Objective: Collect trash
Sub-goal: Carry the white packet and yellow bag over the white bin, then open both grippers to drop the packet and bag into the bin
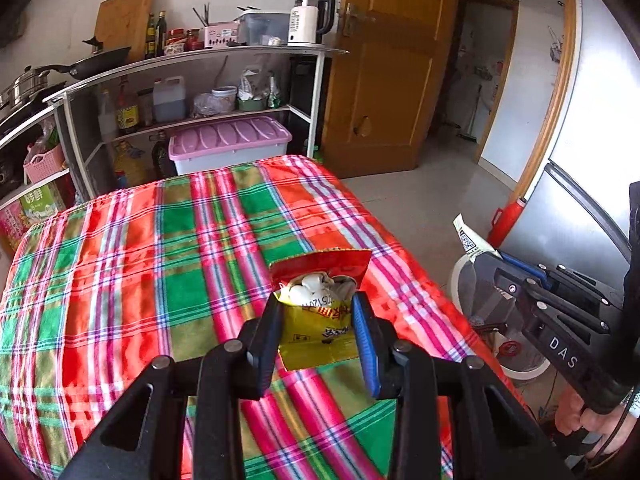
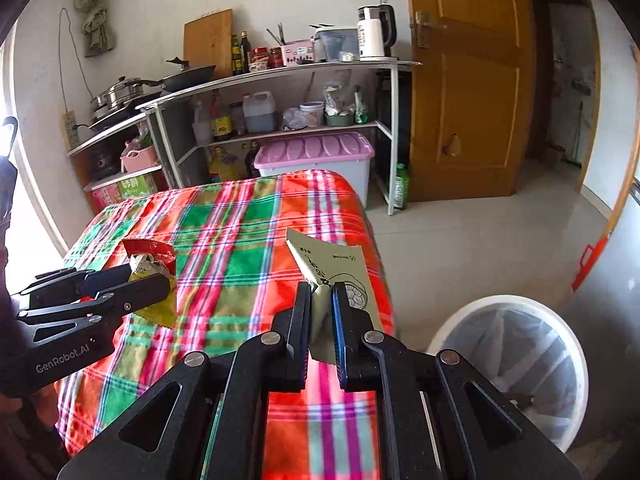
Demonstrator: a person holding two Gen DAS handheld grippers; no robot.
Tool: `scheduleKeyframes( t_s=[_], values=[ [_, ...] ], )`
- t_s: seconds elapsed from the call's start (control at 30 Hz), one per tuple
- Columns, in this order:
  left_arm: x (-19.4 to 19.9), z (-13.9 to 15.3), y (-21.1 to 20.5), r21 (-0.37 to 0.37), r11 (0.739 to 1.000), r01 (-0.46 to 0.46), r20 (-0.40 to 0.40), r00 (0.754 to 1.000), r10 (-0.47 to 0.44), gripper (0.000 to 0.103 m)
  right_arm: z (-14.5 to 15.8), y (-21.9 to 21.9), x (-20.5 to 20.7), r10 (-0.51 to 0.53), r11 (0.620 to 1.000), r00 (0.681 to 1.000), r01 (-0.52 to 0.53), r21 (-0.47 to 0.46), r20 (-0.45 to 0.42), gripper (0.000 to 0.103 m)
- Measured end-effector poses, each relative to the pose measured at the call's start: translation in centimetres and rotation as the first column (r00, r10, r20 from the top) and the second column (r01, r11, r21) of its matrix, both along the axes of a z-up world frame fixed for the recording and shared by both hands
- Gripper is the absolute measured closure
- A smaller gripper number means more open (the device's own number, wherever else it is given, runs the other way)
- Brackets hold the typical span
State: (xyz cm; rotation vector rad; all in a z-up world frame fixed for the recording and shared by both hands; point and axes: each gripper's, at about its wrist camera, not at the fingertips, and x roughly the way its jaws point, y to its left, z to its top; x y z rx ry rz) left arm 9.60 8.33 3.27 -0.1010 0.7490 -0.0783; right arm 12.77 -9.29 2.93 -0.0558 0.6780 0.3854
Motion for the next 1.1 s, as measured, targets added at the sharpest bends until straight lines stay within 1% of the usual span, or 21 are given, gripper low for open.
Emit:
scheduleKeyframes(
  t_s=[0.17, 0.27, 0.33, 0.5, 0.57, 0.7, 0.83, 0.97, 1.1],
  values=[
    [1.3, 0.2, -5.2, 0.006, 0.996, 0.092, 0.004, 0.996, -0.092, 0.067, 0.4, -4.9, -0.2, -0.094, 0.996, 0.996, 0.094, -0.006, 0.005, 0.093],
    [2.0, 0.1, -8.4, 0.015, 0.989, 0.15, 0.0, 0.989, -0.15, 0.067, 0.4, -8.0, -0.3, -0.15, 0.989, 0.989, 0.15, -0.012, 0.003, 0.093],
    [2.5, 0.0, -10.5, 0.007, 0.982, 0.188, -0.002, 0.982, -0.188, 0.067, 0.2, -10.1, -0.3, -0.189, 0.982, 0.982, 0.189, -0.013, -0.005, 0.093],
    [3.9, -1.0, -15.3, -0.001, 0.963, 0.27, -0.042, 0.962, -0.27, 0.067, -0.9, -14.5, -0.4, -0.263, 0.965, 0.964, 0.262, -0.029, -0.038, 0.093],
    [4.5, -1.8, -16.9, -0.02, 0.953, 0.301, -0.07, 0.951, -0.302, 0.067, -1.5, -16.0, -0.4, -0.287, 0.958, 0.956, 0.286, -0.032, -0.055, 0.093],
    [4.8, -3.0, -19.5, -0.002, 0.941, 0.339, -0.101, 0.936, -0.338, 0.067, -2.8, -18.5, -0.1, -0.321, 0.947, 0.942, 0.32, -0.03, -0.099, 0.092],
    [5.5, -4.0, -21.1, -0.007, 0.937, 0.349, -0.135, 0.928, -0.346, 0.067, -4.2, -20.0, 0.1, -0.339, 0.941, 0.931, 0.337, -0.04, -0.137, 0.092],
    [6.0, -4.9, -22.2, -0.004, 0.933, 0.359, -0.158, 0.921, -0.355, 0.066, -5.6, -20.9, 0.6, -0.335, 0.942, 0.925, 0.332, -0.046, -0.181, 0.092],
    [6.5, -5.7, -22.3, 0.0, 0.934, 0.358, -0.185, 0.918, -0.352, 0.065, -7.0, -21.5, 1.1, -0.337, 0.941, 0.913, 0.337, -0.038, -0.231, 0.092]
  ],
)
